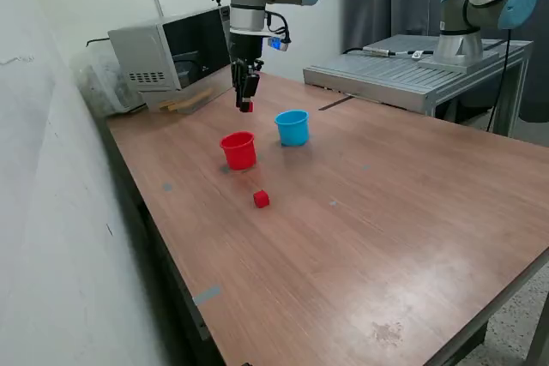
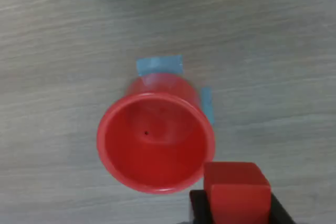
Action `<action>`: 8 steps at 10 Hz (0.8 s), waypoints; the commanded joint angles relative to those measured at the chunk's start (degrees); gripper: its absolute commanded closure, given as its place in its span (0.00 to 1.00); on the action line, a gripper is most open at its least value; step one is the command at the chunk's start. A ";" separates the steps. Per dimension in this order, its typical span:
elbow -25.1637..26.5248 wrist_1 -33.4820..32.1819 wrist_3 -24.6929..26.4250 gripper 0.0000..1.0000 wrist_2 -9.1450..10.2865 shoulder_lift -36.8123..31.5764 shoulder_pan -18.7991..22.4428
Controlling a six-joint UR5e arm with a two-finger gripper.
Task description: Place red objects in the red bin, and blue objects in the blue bin.
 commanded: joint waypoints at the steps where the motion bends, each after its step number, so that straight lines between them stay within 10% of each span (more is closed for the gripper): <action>1: -1.57 -1.22 -0.08 1.00 0.09 2.71 -1.68; 6: -0.96 -2.46 -0.17 1.00 0.09 3.69 -3.98; 7: -0.87 -2.54 -0.17 0.00 0.09 3.69 -3.98; 8: -0.87 -2.54 -0.17 0.00 0.09 3.60 -3.98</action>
